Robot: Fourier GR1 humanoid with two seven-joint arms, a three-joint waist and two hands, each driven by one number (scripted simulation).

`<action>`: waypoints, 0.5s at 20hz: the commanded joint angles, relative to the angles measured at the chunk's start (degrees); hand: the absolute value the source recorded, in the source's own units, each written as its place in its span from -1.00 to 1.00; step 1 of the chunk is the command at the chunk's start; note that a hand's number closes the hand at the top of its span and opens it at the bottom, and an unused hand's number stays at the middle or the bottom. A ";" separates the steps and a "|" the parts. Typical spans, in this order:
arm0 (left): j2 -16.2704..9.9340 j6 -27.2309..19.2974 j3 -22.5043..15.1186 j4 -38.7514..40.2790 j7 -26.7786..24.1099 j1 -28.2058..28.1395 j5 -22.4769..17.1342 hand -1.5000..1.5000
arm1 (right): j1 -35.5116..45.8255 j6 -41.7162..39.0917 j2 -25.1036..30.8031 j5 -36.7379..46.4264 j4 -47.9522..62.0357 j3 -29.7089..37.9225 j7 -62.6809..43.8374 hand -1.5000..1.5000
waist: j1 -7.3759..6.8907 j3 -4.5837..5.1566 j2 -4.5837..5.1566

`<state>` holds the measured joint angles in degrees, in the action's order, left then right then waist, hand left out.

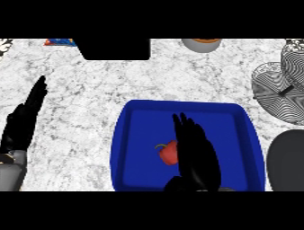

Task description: Pick the bell pepper from the tray and place it in the tiered basket

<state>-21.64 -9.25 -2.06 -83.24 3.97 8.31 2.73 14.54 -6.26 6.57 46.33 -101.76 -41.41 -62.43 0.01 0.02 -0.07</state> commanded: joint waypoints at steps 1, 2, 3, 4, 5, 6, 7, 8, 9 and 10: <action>0.79 0.23 0.41 0.79 3.42 3.39 1.76 0.00 | -2.32 0.70 -2.45 4.46 3.52 -1.15 -1.59 -1.00 | 0.11 -0.02 0.05; 1.75 -1.00 0.63 -1.39 1.09 -0.31 2.03 0.00 | -0.50 -5.92 -3.06 3.30 -1.83 0.48 -6.29 -1.00 | -0.02 -0.01 -0.02; 3.28 -1.54 -1.44 -4.25 2.34 -1.47 3.18 0.00 | -2.66 -1.73 -4.27 5.03 1.35 -0.93 -3.96 -1.00 | -0.10 -0.02 -0.02; 1.64 1.03 2.09 2.30 -1.73 0.25 1.05 0.00 | -3.56 -1.33 -3.72 6.33 1.85 -1.10 -2.89 -1.00 | 0.08 0.00 0.05; 1.38 1.43 1.76 -0.85 -0.65 -1.64 1.22 0.00 | -1.09 -4.80 -5.35 4.87 1.95 1.52 -4.15 -1.00 | -0.12 0.00 0.03; 1.81 1.59 2.21 2.64 -1.41 1.46 1.39 0.00 | -3.99 -3.67 -4.42 5.60 1.33 0.15 -3.36 -1.00 | 0.15 0.00 0.05; 0.56 3.02 4.05 7.62 -4.38 2.75 0.84 0.00 | -3.55 -2.13 -2.62 3.83 4.02 3.67 1.71 -1.00 | 0.22 0.00 0.15; 4.50 -2.30 -2.05 -7.41 2.30 -3.91 5.04 0.00 | -4.39 -1.25 -4.97 6.29 3.94 1.41 -1.43 -1.00 | -0.35 -0.04 -0.08; 1.41 2.32 3.14 0.80 -0.62 0.98 1.92 0.00 | -4.13 -3.91 -5.93 6.40 3.63 1.50 -1.51 -1.00 | 0.01 -0.01 0.04; 2.05 1.81 1.70 -1.47 0.84 0.61 2.90 0.00 | -4.41 -0.91 -6.43 5.79 7.19 1.81 -0.25 -1.00 | -0.10 -0.02 0.05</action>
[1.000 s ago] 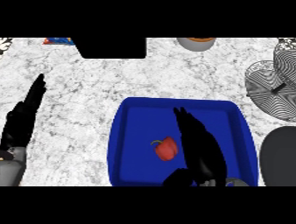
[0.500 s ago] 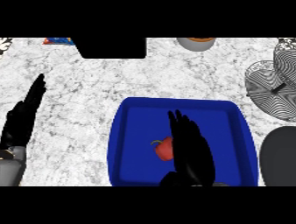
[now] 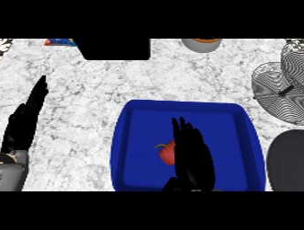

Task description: Pick the bell pepper from the tray and place it in the tiered basket

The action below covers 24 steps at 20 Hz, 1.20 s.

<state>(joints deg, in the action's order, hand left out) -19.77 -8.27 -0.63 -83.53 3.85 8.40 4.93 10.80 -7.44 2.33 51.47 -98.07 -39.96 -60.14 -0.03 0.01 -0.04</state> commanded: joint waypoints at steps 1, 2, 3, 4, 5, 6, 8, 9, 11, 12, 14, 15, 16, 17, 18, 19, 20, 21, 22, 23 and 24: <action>0.20 1.90 2.56 2.48 -4.13 -0.91 -1.06 0.00 | -1.31 0.96 -2.06 1.66 4.66 1.44 -0.42 -1.00 | -0.02 0.00 0.06; 0.31 1.77 2.54 0.38 -1.45 -0.73 -0.43 0.00 | -0.99 -0.15 -2.24 1.77 2.17 -0.96 -4.44 -1.00 | -0.05 0.00 0.01; 0.82 0.60 1.58 -1.63 0.15 -2.20 1.34 0.00 | -2.34 -0.28 -2.23 2.60 3.46 1.29 -1.07 -1.00 | -0.06 -0.01 0.00; 1.84 0.60 0.34 -0.98 0.70 -0.46 2.53 0.00 | -1.36 0.03 -2.27 1.75 4.31 0.82 -1.84 -1.00 | -0.02 -0.01 0.02; 2.94 0.27 -0.09 -2.62 1.23 -1.80 2.70 0.00 | -1.42 -2.59 -1.60 0.79 2.83 4.51 0.65 -1.00 | -0.02 -0.01 0.01; 3.11 -0.23 -0.36 -2.59 -0.41 -3.87 3.73 0.00 | 2.72 4.78 -2.28 -1.07 8.66 -0.09 -2.94 -1.00 | -0.34 -0.01 0.04; 1.64 2.62 2.17 -1.91 -0.19 -1.81 1.97 0.00 | 3.88 4.26 -2.30 -1.84 9.09 0.59 -3.42 -1.00 | -0.27 -0.01 0.05; 2.68 0.90 2.19 -0.34 -3.16 -3.26 3.11 0.00 | 4.22 1.10 -2.30 -2.23 7.46 -0.35 -5.55 -1.00 | -0.25 0.00 0.04; 3.29 2.68 2.13 0.43 -0.30 0.17 2.66 0.00 | 4.68 2.21 -2.31 -2.97 8.35 -0.12 -4.83 -1.00 | -0.11 0.00 0.06; 3.57 1.39 1.35 -4.39 1.09 -2.78 4.37 0.00 | 0.93 1.90 -2.31 -1.36 9.65 2.45 0.86 -1.00 | -0.12 -0.01 0.01; 0.54 5.03 5.15 -1.83 1.55 0.39 1.27 0.00 | 2.31 3.94 -2.31 -2.09 13.81 2.87 2.99 -1.00 | -0.16 -0.01 0.07; 5.05 0.71 2.57 3.52 -4.33 -0.86 4.89 0.00 | 1.41 3.39 -2.32 -1.55 13.52 4.60 4.33 -1.00 | 0.03 0.00 0.10; 1.96 4.69 4.77 -2.37 0.24 -1.61 2.65 0.00 | 2.10 1.75 -2.32 -2.15 13.02 4.93 3.90 -1.00 | -0.12 -0.01 0.03; 2.16 4.56 5.81 0.27 -1.27 0.18 2.20 0.00 | 4.34 6.59 -2.32 -4.57 14.60 -0.89 -0.94 -1.00 | -0.21 -0.01 0.06; 0.46 5.72 6.75 1.68 0.52 2.63 2.30 0.00 | 1.96 2.15 -2.32 -3.06 13.00 6.38 5.65 -1.00 | 0.06 -0.01 0.06; 3.34 3.83 5.16 1.27 -0.59 0.43 4.41 0.00 | 2.23 2.05 -2.33 -3.14 14.33 5.56 5.64 -1.00 | -0.03 -0.01 0.04; 5.37 1.73 2.02 -3.21 3.61 0.16 6.38 0.00 | 0.90 7.16 -2.33 -3.58 16.65 2.35 6.09 -1.00 | -0.12 -0.02 0.03; 4.90 2.79 2.97 -6.16 4.65 -0.64 4.78 0.00 | 3.45 5.12 -2.33 -4.30 20.42 5.78 7.93 -1.00 | -0.27 -0.03 0.04; 5.64 2.50 2.73 -4.33 4.02 -0.12 5.83 0.00 | 6.13 6.69 -2.33 -7.53 20.75 2.67 4.41 -1.00 | -0.28 -0.02 0.06; 3.39 4.91 5.17 -1.10 -0.17 -0.27 4.16 0.00 | 7.29 8.42 -2.33 -8.53 24.53 2.78 5.62 -1.00 | -0.34 -0.01 0.10; 4.04 4.39 4.54 -0.82 1.03 0.70 4.62 0.00 | 7.26 6.41 -2.33 -9.83 26.64 4.88 9.43 1.00 | -0.32 -0.02 0.13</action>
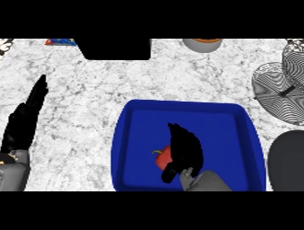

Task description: Pick the bell pepper from the tray and place it in the tiered basket

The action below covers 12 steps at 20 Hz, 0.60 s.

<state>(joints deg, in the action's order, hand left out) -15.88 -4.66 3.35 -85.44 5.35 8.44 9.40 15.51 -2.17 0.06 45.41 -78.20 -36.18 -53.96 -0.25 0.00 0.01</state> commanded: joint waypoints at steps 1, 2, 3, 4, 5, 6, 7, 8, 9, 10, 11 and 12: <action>-0.95 1.17 1.34 0.88 -2.29 -1.30 -0.19 0.00 | 1.34 -2.67 -0.06 -5.96 0.20 -5.65 -5.15 1.00 | -0.27 0.01 0.01; 0.22 0.40 1.38 5.95 -2.76 2.85 0.27 0.00 | -1.28 -2.93 -0.06 -3.72 1.08 -5.07 1.78 1.00 | 0.31 0.01 0.07; 2.10 -1.54 -1.57 -0.62 0.06 0.46 2.21 0.00 | 3.45 -4.12 -0.05 -2.84 7.02 -4.49 3.88 1.00 | -0.41 -0.02 0.07; 0.55 -0.32 0.44 3.77 -1.08 3.00 1.25 0.00 | 5.59 -6.47 -0.04 -0.04 4.62 -5.47 1.17 1.00 | 0.02 0.02 0.08; 1.21 -0.08 0.00 2.56 -2.60 0.41 1.01 0.00 | 6.67 -5.97 -0.04 -0.29 4.10 -7.25 -0.64 1.00 | -0.23 0.02 0.02; 1.10 0.28 1.37 3.81 -4.16 0.14 0.21 0.00 | 0.49 -1.66 0.36 3.81 4.83 -7.46 4.19 1.00 | 0.16 0.01 -0.01; -0.93 2.44 1.87 -0.33 -0.81 -0.65 -0.31 0.00 | -0.36 -4.26 2.12 3.79 0.91 -6.82 3.60 1.00 | 0.15 0.00 -0.09; 1.60 1.12 0.94 3.47 -2.74 0.58 0.98 0.00 | 3.35 -5.99 0.58 2.53 4.54 -1.14 6.06 1.00 | 0.18 0.00 -0.01; 0.18 2.06 2.42 1.37 -0.99 0.11 0.74 0.00 | 3.89 -2.38 -0.02 0.65 3.30 -4.03 2.40 1.00 | 0.04 0.00 -0.02; -0.09 2.30 2.58 1.42 -2.39 -0.47 -0.13 0.00 | 2.76 1.30 -0.03 -2.78 1.87 -6.18 1.23 1.00 | -0.10 -0.01 -0.01; 2.41 -0.13 0.01 -0.81 0.26 -0.82 2.19 0.00 | 2.13 0.43 -0.03 -1.46 1.10 -2.31 4.47 1.00 | 0.07 -0.01 -0.05; 1.28 1.39 1.57 1.64 -2.33 -0.69 0.89 0.00 | -2.14 2.80 -0.04 -0.63 -0.73 -4.89 4.45 1.00 | 0.23 0.00 -0.04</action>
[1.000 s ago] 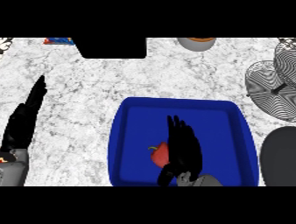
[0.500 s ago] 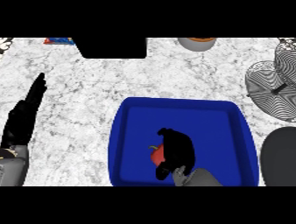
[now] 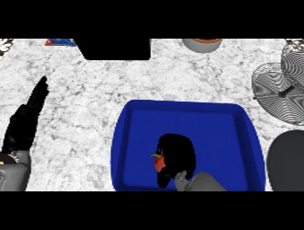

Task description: Pick the bell pepper from the tray and place it in the tiered basket

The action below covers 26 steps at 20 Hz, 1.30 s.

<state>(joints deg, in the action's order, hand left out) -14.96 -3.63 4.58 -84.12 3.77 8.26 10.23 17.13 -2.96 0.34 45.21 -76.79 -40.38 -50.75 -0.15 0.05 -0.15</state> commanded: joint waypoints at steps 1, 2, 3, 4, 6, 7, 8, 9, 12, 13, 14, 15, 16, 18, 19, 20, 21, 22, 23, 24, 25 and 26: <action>1.48 -0.03 -0.36 -1.12 -0.31 -1.46 0.29 0.00 | -1.45 1.47 -0.33 -2.34 -5.24 -1.22 -2.99 1.00 | 0.02 -0.05 0.10; 1.58 -0.36 -0.63 -1.34 1.84 -0.01 0.68 0.00 | 3.06 1.84 -0.33 -4.99 -4.43 0.81 -4.19 1.00 | -0.12 -0.06 0.14; 0.22 1.06 0.14 -2.89 3.84 0.55 -0.11 0.00 | 1.04 2.93 -0.33 -2.45 -2.54 4.66 1.51 1.00 | 0.03 -0.07 0.12; 0.80 -0.20 0.26 0.76 -0.04 1.00 0.31 0.00 | 6.45 5.29 -0.33 -2.72 0.64 11.25 -4.99 1.00 | 0.08 -0.04 0.38; -0.23 0.60 0.47 -1.65 0.53 -0.68 -0.14 0.00 | 10.33 9.15 2.43 -2.04 4.52 23.46 -11.20 1.00 | -0.37 -0.08 1.01; 0.50 -0.54 0.55 -1.51 0.56 0.44 0.13 0.00 | 11.52 10.34 3.99 -1.54 5.38 26.57 -13.50 1.00 | 0.66 -0.04 1.55; -0.35 0.02 0.75 -1.95 0.58 0.10 0.11 0.00 | 11.88 12.13 4.64 -1.08 6.50 29.17 -15.79 1.00 | 0.36 -0.08 1.79; -0.02 -0.19 0.92 -1.61 0.10 -0.08 -0.12 0.00 | 12.14 13.30 6.66 -0.75 7.23 31.75 -16.53 1.00 | 1.12 0.03 2.46; 0.02 0.05 0.19 -1.79 0.06 0.46 0.33 0.00 | 18.34 17.21 9.57 2.54 10.08 38.49 -20.28 1.00 | -0.88 0.15 2.56; -0.06 0.41 0.21 -2.01 0.24 0.92 -0.01 0.00 | 19.95 18.20 11.55 4.23 11.34 40.32 -20.73 1.00 | -1.47 0.18 2.68; 0.12 0.62 -0.39 -2.05 -0.09 0.72 0.23 0.00 | 21.92 20.41 12.53 5.95 11.48 42.00 -21.07 1.00 | -2.04 0.20 2.59; -0.05 0.54 -0.32 -2.07 0.07 1.20 0.37 0.00 | 23.87 21.37 14.43 8.11 12.24 43.38 -21.60 1.00 | -2.51 0.27 2.61; 0.09 0.56 -0.41 -2.26 -0.09 1.33 0.27 0.00 | 25.12 22.53 15.90 9.78 13.58 44.89 -21.65 1.00 | -3.43 0.24 2.93; -0.04 1.07 -1.05 -2.35 0.13 2.48 0.48 0.00 | 28.03 23.84 18.90 15.42 15.83 46.01 -23.31 1.00 | -4.25 0.40 3.08; 0.58 1.52 -1.97 -2.38 0.23 2.19 0.44 0.00 | 29.96 23.25 21.59 17.61 17.12 47.11 -23.34 1.00 | -4.76 0.43 3.12; 0.60 1.30 -1.67 -1.98 -0.18 2.05 0.38 0.00 | 31.50 23.91 22.98 20.24 18.04 47.87 -24.36 1.00 | -5.36 0.51 3.13; 0.74 1.46 -2.17 -1.90 -0.42 2.13 0.61 0.00 | 32.92 24.08 23.93 22.46 19.34 48.40 -24.91 1.00 | -6.16 0.51 3.44; 0.86 1.69 -2.58 -1.95 -0.30 2.66 0.68 0.00 | 34.67 24.43 24.23 24.93 20.17 48.70 -26.24 1.00 | -6.67 0.51 3.34; 1.34 1.74 -3.57 -1.75 -0.58 3.08 1.20 0.00 | 36.13 24.72 25.45 27.05 21.34 49.34 -26.30 1.00 | -6.61 0.43 3.53; 1.82 1.36 -3.44 -1.97 -0.18 3.64 0.95 0.00 | 37.35 23.91 27.10 29.18 23.06 50.26 -27.12 1.00 | -6.61 0.38 3.33; 1.23 1.98 -3.66 -1.85 0.07 3.94 1.17 0.00 | 39.39 23.17 28.02 31.27 23.88 50.51 -27.77 1.00 | -7.60 0.45 3.53; 1.68 1.71 -4.05 -2.03 0.31 4.18 1.38 0.00 | 39.91 23.18 28.32 34.10 25.67 50.42 -28.86 1.00 | -7.82 0.38 3.48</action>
<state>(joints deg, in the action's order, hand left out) -13.80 -2.13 1.64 -86.08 3.72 11.38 11.14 51.56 16.66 25.44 71.21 -55.57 8.62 -66.42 -6.50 0.47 3.16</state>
